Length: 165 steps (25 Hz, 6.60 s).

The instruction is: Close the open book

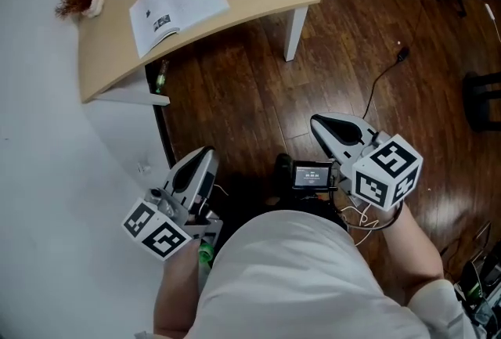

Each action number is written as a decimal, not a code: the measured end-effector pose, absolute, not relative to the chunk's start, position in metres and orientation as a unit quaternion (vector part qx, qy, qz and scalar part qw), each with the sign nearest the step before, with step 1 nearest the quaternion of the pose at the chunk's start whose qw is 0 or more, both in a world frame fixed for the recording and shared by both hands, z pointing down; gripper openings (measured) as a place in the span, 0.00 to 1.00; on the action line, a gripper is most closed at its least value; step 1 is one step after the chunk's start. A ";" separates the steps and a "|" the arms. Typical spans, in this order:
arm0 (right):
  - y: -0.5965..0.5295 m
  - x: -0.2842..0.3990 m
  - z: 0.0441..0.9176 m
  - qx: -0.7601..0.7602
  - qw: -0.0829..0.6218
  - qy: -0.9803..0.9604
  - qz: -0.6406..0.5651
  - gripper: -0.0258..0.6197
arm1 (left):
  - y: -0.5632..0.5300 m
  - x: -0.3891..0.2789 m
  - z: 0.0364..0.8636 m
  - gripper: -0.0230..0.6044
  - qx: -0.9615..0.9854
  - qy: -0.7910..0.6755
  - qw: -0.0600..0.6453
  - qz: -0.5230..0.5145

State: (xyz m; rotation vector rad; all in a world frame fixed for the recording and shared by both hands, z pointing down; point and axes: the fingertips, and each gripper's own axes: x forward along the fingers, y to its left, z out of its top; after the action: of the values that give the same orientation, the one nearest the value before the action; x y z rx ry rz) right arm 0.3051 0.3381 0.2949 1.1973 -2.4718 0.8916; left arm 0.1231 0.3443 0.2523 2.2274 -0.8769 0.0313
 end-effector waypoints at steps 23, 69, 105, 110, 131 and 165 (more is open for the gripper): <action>0.214 0.201 0.291 0.476 0.140 -0.816 0.295 0.04 | 0.185 0.010 0.267 0.03 0.881 -0.294 0.371 0.027; 0.048 0.146 0.247 0.382 0.152 -0.887 0.210 0.04 | 0.065 -0.027 0.229 0.03 0.867 -0.375 0.326 0.000; -0.008 -0.016 0.350 0.249 0.318 -0.909 0.099 0.04 | 0.021 -0.096 0.377 0.03 0.811 -0.415 0.411 0.046; -0.009 -0.039 0.377 0.196 0.382 -0.903 -0.003 0.04 | 0.019 -0.096 0.402 0.03 0.801 -0.411 0.431 0.057; -0.010 -0.108 0.463 0.020 0.536 -0.820 -0.202 0.12 | 0.024 -0.113 0.444 0.03 0.786 -0.399 0.469 0.059; -0.012 -0.111 0.470 0.027 0.556 -0.805 -0.206 0.12 | 0.024 -0.111 0.446 0.03 0.790 -0.381 0.478 0.048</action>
State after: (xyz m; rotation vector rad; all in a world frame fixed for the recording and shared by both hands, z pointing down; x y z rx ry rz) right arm -0.1106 -0.0120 0.4699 0.0646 -1.8997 -0.4855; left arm -0.1113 0.0244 0.4460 1.9286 -0.9307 0.1162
